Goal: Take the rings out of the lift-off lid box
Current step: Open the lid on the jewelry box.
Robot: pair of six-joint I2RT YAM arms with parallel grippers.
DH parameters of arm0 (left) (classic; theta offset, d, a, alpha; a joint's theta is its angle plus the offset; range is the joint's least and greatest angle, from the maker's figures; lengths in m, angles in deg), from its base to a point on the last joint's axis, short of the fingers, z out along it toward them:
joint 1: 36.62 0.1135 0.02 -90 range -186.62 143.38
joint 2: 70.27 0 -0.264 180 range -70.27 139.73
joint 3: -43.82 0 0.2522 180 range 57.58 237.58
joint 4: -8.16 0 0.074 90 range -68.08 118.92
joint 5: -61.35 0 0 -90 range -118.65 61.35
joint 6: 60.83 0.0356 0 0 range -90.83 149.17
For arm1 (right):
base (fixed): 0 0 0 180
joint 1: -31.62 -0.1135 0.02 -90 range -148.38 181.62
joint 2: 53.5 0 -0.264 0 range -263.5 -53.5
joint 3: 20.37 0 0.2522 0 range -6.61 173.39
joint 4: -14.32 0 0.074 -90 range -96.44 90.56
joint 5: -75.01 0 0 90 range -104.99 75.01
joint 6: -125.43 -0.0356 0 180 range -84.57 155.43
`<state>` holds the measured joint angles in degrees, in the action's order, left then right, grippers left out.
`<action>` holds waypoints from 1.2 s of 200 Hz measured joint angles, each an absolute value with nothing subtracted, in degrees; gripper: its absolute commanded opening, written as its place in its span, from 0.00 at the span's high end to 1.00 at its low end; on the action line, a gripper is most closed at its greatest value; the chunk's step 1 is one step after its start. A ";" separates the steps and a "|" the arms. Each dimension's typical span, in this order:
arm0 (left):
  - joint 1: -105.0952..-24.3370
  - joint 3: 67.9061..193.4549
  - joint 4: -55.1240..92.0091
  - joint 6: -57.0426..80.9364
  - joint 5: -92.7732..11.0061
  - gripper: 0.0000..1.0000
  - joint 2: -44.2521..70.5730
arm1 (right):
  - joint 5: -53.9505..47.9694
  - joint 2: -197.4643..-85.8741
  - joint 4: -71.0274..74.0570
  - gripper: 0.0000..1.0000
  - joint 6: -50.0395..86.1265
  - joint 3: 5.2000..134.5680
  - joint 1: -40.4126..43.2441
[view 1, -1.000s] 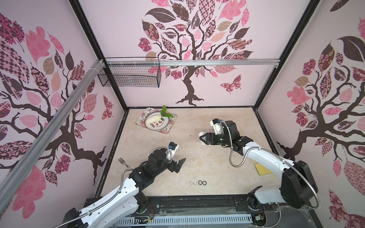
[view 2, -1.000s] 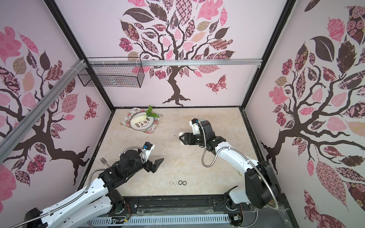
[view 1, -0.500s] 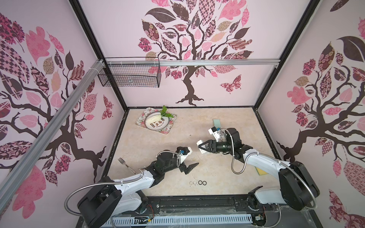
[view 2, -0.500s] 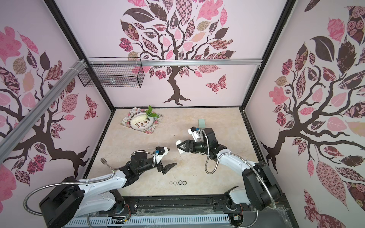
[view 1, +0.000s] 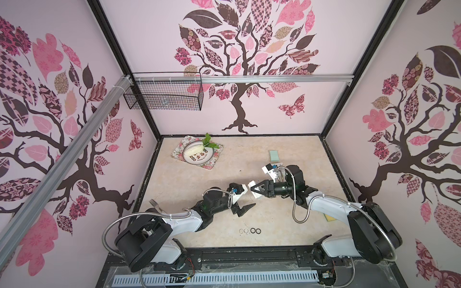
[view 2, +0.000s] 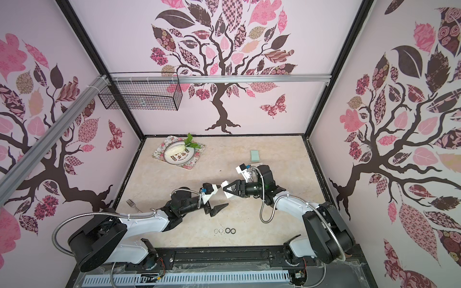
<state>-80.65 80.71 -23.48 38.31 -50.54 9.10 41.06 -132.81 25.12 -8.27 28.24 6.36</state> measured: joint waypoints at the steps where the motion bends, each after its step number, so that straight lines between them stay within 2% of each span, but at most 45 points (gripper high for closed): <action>1: -80.65 80.78 -23.48 38.34 -50.57 0.05 9.10 | 41.08 -132.81 25.14 0.29 -8.27 28.24 6.36; 55: -80.65 82.83 -24.90 37.96 -51.46 0.08 9.72 | 41.50 -134.43 26.58 0.29 -8.56 28.24 6.10; 99: -80.65 83.60 -25.08 36.92 -51.88 0.20 10.72 | 41.50 -134.80 27.02 0.29 -8.62 28.24 5.75; 165: -80.71 83.75 -24.84 36.52 -51.88 0.21 10.83 | 41.50 -134.89 27.79 0.28 -9.26 28.24 5.75; 211: -80.82 83.77 -20.62 37.75 -51.18 0.28 9.19 | 41.89 -134.89 27.85 0.27 -9.50 28.24 5.75; 240: -80.93 83.77 -18.59 38.66 -50.52 0.28 7.73 | 41.89 -134.89 28.25 0.26 -9.63 28.24 5.64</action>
<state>-80.93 83.77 -18.59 38.66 -50.52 7.73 41.89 -134.89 28.25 -9.63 28.24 5.64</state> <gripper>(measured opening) 0.721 0.738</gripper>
